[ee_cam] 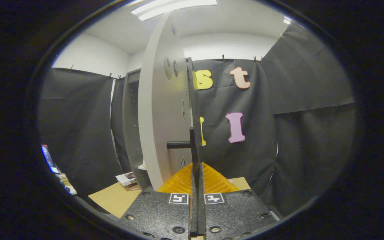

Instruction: Open the shoe cabinet door, grab the shoes and put them into the shoe cabinet, then close the shoe cabinet door.

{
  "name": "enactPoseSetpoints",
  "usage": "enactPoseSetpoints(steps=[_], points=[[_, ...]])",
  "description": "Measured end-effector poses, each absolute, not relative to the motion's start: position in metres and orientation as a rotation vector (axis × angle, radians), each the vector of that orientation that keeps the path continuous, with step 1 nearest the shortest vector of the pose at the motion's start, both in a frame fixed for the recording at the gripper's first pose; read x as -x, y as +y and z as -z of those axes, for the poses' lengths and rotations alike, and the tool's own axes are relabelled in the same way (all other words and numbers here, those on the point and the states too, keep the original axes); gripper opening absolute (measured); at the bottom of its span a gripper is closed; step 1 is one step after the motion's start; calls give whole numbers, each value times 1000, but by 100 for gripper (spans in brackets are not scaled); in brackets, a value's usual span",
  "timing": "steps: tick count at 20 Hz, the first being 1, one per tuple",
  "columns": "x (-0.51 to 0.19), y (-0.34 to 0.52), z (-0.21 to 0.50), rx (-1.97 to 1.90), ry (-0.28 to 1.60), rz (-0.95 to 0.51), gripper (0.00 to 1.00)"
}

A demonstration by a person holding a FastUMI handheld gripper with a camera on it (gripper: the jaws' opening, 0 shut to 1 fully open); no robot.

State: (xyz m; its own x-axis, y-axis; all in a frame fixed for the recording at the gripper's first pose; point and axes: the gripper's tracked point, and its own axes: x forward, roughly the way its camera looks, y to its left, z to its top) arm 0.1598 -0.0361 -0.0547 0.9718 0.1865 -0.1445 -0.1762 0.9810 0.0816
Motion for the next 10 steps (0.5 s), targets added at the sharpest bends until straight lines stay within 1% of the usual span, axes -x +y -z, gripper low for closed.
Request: enactPoseSetpoints(steps=[2,3,5,8,10], points=[[-154,-42,58,-68,161,-147,4],[-152,-44,58,-76,160,-127,6],[-150,-49,56,-88,137,-80,30],[-153,-55,54,-101,104,-25,87],[-144,-54,57,-121,113,-9,94]])
